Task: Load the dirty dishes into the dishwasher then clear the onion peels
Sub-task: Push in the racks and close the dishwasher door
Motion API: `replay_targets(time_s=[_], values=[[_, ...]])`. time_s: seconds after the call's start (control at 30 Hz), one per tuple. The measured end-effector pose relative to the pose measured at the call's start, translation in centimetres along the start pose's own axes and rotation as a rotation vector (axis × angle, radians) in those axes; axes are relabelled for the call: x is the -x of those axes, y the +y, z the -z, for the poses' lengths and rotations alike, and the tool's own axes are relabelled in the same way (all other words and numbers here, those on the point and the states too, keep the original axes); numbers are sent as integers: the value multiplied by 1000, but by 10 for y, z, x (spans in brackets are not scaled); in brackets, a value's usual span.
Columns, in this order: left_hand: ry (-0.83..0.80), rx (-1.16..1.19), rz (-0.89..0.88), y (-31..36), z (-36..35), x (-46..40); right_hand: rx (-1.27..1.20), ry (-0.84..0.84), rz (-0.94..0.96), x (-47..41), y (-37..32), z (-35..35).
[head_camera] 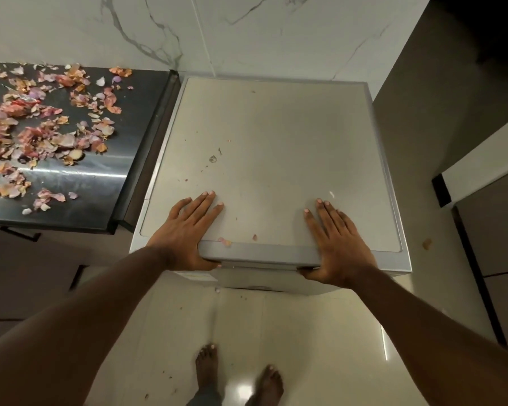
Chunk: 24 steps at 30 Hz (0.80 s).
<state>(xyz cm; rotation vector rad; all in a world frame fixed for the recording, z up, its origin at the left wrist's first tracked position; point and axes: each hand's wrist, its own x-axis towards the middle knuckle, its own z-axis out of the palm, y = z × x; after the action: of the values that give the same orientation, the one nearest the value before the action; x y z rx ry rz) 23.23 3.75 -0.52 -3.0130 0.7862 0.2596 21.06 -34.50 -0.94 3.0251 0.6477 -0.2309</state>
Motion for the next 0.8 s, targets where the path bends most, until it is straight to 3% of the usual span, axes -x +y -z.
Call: replay_targets(time_s=[0.8], values=[[114, -66, -28, 0, -12, 3, 90, 62, -1, 3, -5, -6]])
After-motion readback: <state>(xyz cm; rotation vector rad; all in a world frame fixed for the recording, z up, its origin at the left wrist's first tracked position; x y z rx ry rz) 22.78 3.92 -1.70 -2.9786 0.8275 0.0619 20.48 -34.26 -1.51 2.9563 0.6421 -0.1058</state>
